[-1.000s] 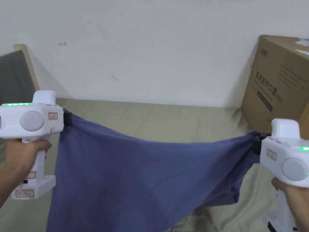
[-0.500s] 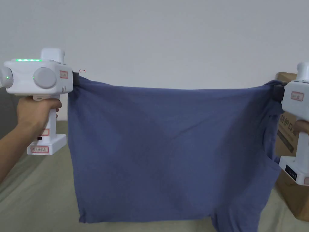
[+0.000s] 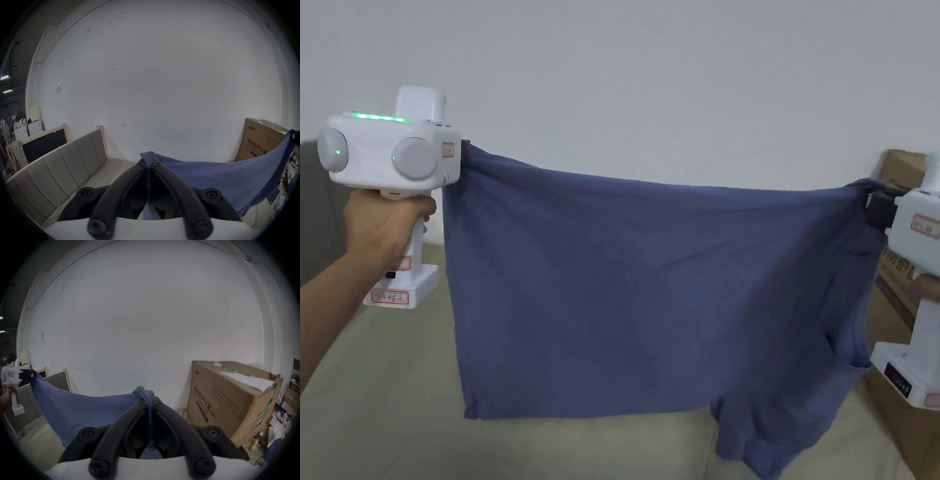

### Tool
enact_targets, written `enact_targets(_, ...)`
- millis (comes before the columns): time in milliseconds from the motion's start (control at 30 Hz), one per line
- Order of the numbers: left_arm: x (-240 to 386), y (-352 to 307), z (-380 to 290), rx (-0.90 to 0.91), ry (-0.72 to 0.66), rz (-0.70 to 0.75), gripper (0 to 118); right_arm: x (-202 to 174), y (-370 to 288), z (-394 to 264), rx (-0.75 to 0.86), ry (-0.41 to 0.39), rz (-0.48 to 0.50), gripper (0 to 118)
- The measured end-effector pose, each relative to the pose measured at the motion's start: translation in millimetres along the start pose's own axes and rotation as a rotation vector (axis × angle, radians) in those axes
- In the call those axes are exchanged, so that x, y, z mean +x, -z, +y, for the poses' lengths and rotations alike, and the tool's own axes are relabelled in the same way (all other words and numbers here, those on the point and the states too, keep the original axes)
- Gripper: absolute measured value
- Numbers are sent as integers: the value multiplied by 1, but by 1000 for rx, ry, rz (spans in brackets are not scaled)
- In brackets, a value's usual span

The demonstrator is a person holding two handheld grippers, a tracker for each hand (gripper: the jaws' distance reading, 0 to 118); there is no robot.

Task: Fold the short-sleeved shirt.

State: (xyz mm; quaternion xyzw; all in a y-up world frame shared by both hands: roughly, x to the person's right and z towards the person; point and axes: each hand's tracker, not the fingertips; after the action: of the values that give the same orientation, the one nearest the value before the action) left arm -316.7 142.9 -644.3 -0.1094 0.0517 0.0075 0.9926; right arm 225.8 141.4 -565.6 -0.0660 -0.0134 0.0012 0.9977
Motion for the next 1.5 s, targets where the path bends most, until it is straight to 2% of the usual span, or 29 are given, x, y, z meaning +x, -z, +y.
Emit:
enact_targets(67, 1, 10, -25, 5, 31, -5, 2, -1, 12, -30, -44, -19, -21, 1)
enact_targets(367, -1, 8, -147, -168, 95, -22, 2, -1, 13, -154, -224, 81, 2, 1)
enact_targets(467, -7, -13, -193, -276, 63, -50, 2, -1, -12, -190, -278, 139, 8, 1)
enact_targets(567, -16, -46, -228, -331, 71, -61, 2, -2, -44, -219, -326, 159, 12, 1)
enact_targets(800, -49, -135, -305, -448, 77, -62, 2, -7, -160, -272, -404, 211, 30, 1)
enact_targets(1200, -89, -272, -376, -586, 26, -15, 2, 4, -315, -338, -531, 292, 49, 1)
enact_targets(1333, -99, -290, -395, -630, 31, -15, 2, -2, -346, -362, -614, 284, 31, 1)
enact_targets(1500, -97, -296, -426, -719, 25, -7, 2, -12, -348, -400, -768, 329, -40, 1)
